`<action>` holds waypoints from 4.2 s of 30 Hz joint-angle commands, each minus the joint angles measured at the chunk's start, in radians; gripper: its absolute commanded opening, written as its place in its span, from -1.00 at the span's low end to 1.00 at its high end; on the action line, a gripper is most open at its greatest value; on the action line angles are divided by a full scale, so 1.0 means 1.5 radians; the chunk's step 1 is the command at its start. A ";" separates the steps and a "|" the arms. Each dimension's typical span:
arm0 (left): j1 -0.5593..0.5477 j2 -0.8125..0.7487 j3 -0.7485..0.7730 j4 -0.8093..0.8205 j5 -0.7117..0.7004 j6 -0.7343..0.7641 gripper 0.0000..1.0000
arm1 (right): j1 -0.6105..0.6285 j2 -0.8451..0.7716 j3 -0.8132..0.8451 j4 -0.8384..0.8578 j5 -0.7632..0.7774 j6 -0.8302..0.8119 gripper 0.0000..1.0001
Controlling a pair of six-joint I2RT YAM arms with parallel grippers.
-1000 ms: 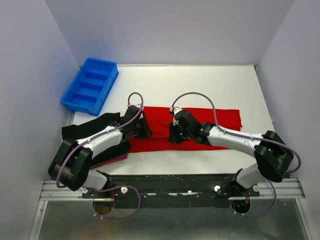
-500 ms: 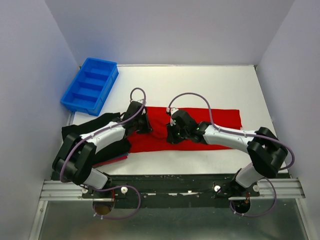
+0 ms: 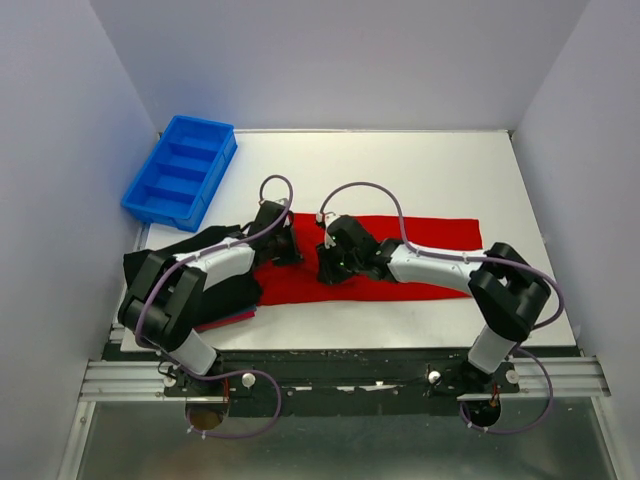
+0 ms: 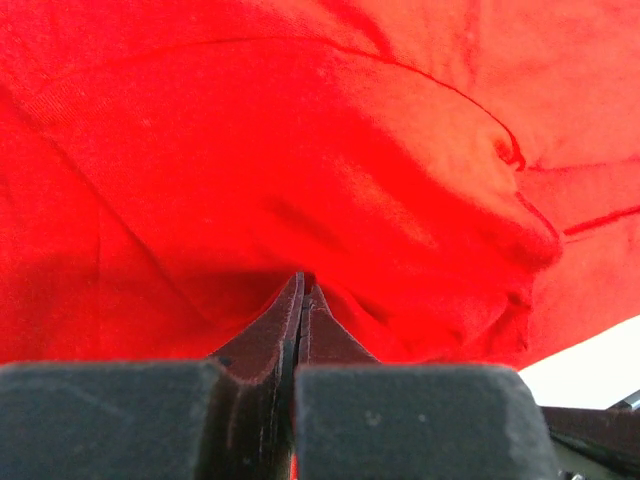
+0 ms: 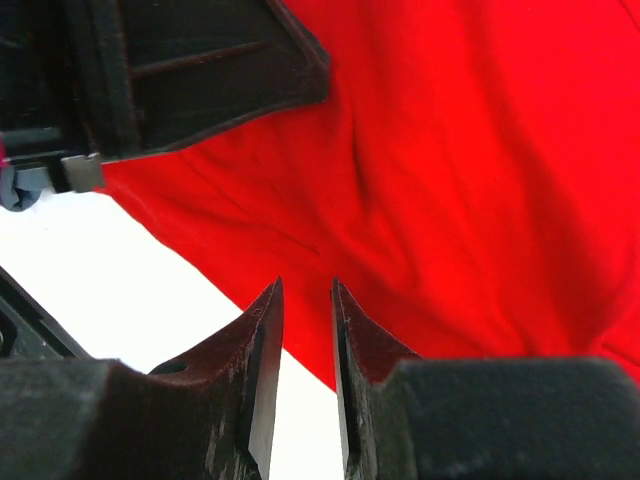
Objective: Fold and stack the t-shirts
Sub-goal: Fold the other side of the tshirt into a rectangle
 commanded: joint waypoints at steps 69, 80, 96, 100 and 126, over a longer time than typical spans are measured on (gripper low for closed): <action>0.021 -0.054 -0.020 0.011 0.047 0.005 -0.10 | 0.060 -0.017 0.081 -0.114 0.032 -0.038 -0.99; 0.005 -0.182 -0.080 -0.055 0.015 -0.014 0.03 | 0.058 -0.035 0.070 -0.145 0.053 -0.005 -0.36; -0.033 -0.256 -0.172 -0.043 0.000 -0.070 -0.03 | -0.060 -0.083 -0.037 -0.166 0.036 0.157 -0.34; -0.033 -0.266 -0.166 -0.058 -0.006 -0.066 0.00 | -0.067 -0.069 -0.046 -0.164 0.037 0.178 -0.34; -0.050 -0.269 -0.211 -0.038 0.023 -0.074 -0.06 | -0.075 -0.024 -0.047 -0.150 0.082 0.189 -0.63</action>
